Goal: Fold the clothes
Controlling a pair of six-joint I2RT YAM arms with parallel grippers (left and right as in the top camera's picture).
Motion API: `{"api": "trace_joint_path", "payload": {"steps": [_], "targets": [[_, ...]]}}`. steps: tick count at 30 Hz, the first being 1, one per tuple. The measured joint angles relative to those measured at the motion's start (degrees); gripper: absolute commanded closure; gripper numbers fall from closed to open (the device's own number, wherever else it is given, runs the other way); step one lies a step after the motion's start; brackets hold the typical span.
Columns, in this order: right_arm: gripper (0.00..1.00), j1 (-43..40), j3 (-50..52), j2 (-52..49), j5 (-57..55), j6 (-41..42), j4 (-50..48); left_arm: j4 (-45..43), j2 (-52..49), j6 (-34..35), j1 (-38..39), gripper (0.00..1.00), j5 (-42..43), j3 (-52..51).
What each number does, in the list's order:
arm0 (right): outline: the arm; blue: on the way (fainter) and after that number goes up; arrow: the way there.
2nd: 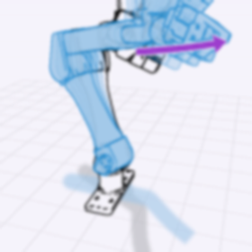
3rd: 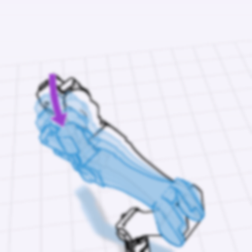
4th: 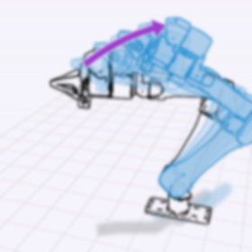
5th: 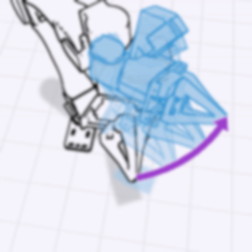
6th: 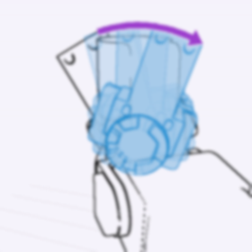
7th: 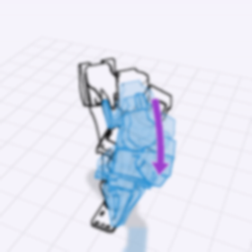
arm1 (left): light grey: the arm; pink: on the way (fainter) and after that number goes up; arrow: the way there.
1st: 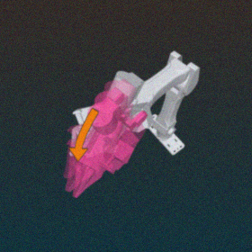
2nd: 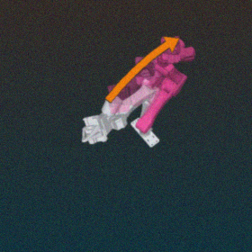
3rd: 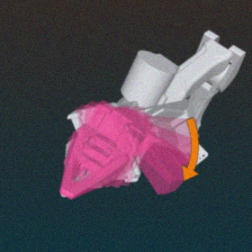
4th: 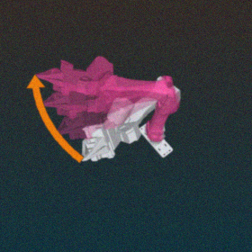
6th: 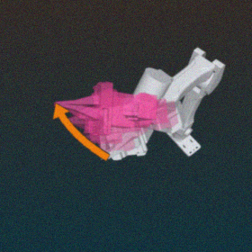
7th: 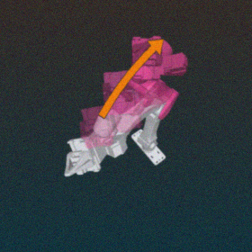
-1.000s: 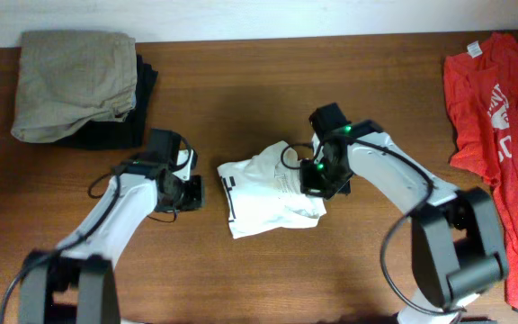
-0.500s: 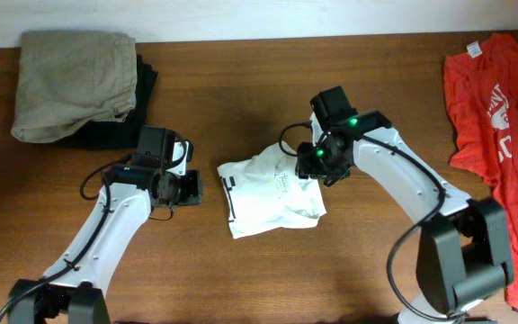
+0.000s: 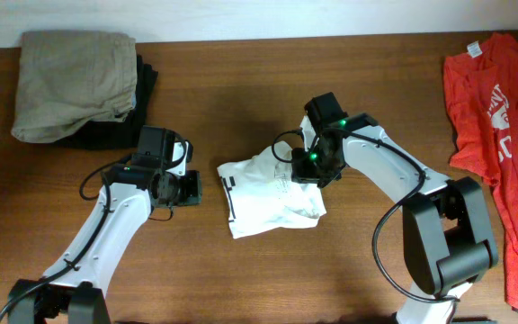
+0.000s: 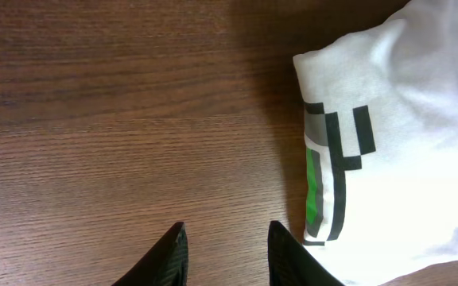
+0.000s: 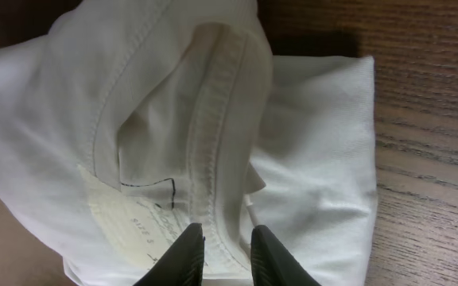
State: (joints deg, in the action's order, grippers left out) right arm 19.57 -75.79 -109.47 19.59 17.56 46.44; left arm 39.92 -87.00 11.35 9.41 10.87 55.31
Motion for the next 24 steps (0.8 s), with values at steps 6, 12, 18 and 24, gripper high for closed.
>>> {"api": "trace_joint_path", "payload": {"steps": [6, 12, 18, 24], "targets": [[0.79, 0.0, 2.6, 0.0, 0.0, 0.0, -2.0, 0.0, 0.0, 0.0, 0.0, 0.67, 0.0, 0.0], [0.91, 0.0, 4.0, -0.2, 0.1, -0.1, -3.0, 0.0, 0.0, 0.0, 0.0, 0.67, 0.0, 0.0], [0.96, 0.0, 4.0, -0.2, 0.3, 0.0, -3.7, 0.0, 0.0, 0.0, 0.0, 0.67, 0.0, 0.0], [0.94, 0.0, 4.0, -0.2, 2.1, 0.1, -3.7, 0.0, 0.0, 0.0, 0.0, 0.67, 0.0, 0.0]]}}
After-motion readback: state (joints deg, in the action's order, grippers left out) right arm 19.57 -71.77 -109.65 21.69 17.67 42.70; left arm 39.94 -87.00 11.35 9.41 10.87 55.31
